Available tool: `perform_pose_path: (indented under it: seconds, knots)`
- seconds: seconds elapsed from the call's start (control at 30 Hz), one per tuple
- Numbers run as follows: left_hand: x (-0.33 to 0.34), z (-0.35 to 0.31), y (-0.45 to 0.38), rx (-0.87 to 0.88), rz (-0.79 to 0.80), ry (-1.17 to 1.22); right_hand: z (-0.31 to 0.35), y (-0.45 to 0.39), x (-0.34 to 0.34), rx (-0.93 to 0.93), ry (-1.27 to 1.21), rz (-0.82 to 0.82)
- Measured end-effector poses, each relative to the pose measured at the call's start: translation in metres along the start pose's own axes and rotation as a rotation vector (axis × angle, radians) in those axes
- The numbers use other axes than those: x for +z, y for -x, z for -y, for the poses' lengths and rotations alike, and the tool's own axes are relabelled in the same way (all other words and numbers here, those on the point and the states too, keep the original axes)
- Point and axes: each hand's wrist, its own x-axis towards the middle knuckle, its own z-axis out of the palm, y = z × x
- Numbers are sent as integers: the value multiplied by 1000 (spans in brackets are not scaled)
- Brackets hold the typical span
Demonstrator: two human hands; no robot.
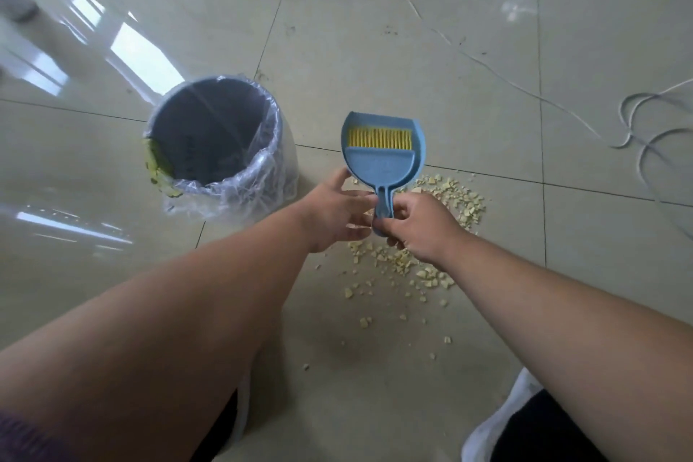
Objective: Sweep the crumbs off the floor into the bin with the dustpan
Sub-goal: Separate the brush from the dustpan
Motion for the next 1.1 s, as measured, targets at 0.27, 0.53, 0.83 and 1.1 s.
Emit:
perform_pose_path:
  seconds: [0.27, 0.53, 0.83, 1.1]
  knots:
    - [-18, 3, -20, -66, -34, -89, 6, 2, 22, -114, 563, -283]
    - [-13, 24, -25, -83, -8, -27, -11, -2, 25, -210, 818, -199]
    - [-9, 31, -23, -112, 34, -127, -11, 5, 26, -249, 899, -109]
    - [-20, 35, -21, -116, 43, -132, -16, 0, 31, -219, 623, -23]
